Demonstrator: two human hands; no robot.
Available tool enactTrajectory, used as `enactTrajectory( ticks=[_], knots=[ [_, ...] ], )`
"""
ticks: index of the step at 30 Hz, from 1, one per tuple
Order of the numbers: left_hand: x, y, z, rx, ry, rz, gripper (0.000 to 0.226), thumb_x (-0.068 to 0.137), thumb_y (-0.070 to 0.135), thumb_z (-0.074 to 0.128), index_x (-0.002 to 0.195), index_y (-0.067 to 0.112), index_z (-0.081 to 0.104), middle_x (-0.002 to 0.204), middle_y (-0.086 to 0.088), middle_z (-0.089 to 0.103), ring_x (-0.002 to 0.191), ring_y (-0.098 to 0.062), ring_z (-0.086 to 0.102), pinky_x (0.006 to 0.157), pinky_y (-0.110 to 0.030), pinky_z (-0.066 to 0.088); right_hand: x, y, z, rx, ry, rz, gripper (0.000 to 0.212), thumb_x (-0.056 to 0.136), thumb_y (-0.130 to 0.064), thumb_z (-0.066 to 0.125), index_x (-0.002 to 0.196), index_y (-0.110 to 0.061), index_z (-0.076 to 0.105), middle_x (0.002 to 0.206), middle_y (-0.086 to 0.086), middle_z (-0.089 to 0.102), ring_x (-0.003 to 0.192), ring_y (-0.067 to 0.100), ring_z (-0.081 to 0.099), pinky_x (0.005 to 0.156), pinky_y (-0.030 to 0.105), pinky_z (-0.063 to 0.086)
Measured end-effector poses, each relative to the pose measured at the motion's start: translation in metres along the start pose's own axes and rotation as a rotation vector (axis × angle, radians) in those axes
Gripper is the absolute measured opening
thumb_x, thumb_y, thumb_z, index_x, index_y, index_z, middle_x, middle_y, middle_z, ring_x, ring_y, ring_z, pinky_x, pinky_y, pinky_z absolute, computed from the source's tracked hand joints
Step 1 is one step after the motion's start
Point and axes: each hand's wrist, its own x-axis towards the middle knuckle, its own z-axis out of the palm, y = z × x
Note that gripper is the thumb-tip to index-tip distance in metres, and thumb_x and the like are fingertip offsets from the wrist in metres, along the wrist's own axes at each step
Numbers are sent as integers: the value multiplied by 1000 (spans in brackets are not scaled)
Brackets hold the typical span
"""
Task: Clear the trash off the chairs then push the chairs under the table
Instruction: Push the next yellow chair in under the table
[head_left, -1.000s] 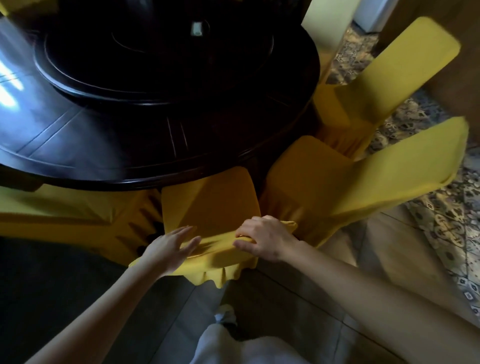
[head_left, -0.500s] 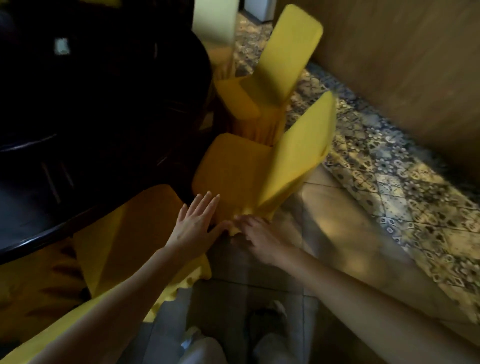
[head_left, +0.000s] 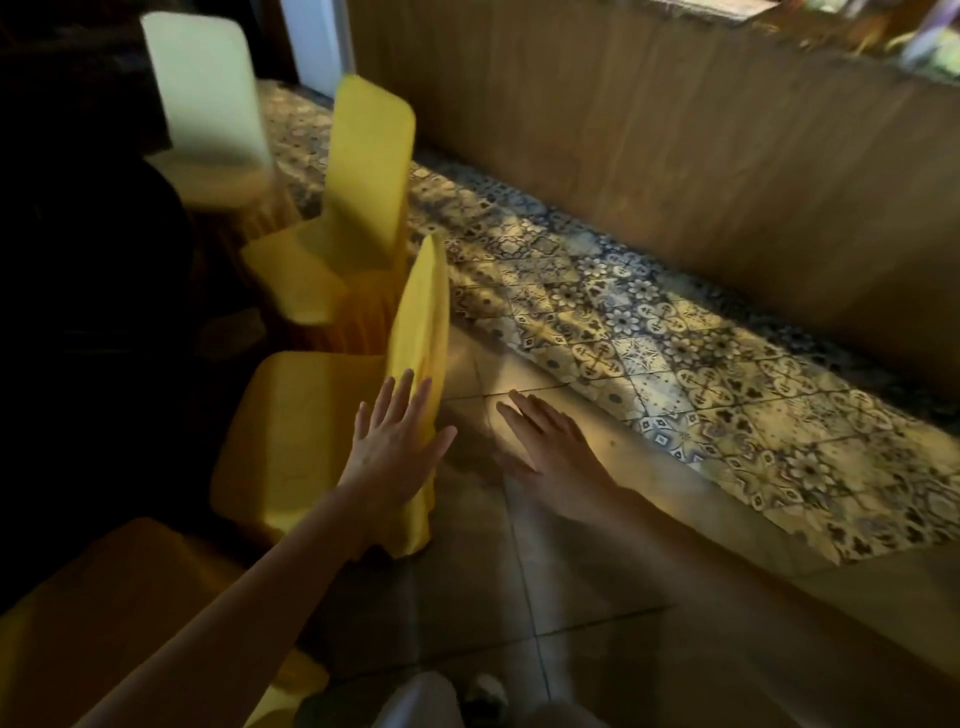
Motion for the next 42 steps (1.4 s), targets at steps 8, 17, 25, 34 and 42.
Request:
enactTrajectory(
  ticks=[8,17,25,34,42],
  knots=[
    [62,30,4,50,-4,34,71,91,59,31,149,31,-1,158,5,-11,141,-10,-19,114,-45,-10,32,58,-26,60,42,33,64,96,-55,31,151,-25,14,161,-3,4,147,15,-3,118,45,7],
    [147,24,-5,54,-1,-39,73,92,58,31,149,28,-4,158,3,-14,143,-16,-18,114,-46,-8,130,89,-43,21,43,-55,65,95,-56,32,150,-25,16,161,-5,2,146,18,0,116,48,10],
    [254,19,-12,15,4,-89,73,93,56,30,150,24,-3,158,0,-14,144,-17,-18,116,-44,-6,235,113,-74,-17,-42,-80,66,96,-51,36,151,-23,14,161,-4,-1,147,19,-2,117,47,10],
    [314,-25,-22,-15,64,-202,81,83,69,20,149,29,-6,158,4,-14,141,-16,-22,114,-45,-7,336,110,-92,-45,-141,-209,63,97,-52,32,152,-28,12,161,-6,-4,147,18,-6,118,48,7],
    [297,-58,8,-48,110,-508,87,74,80,13,147,36,-7,147,14,-19,134,-10,-22,113,-46,-1,395,95,-76,-89,-308,-481,62,96,-56,30,150,-31,13,161,-8,-3,146,14,-7,117,50,7]
  ],
)
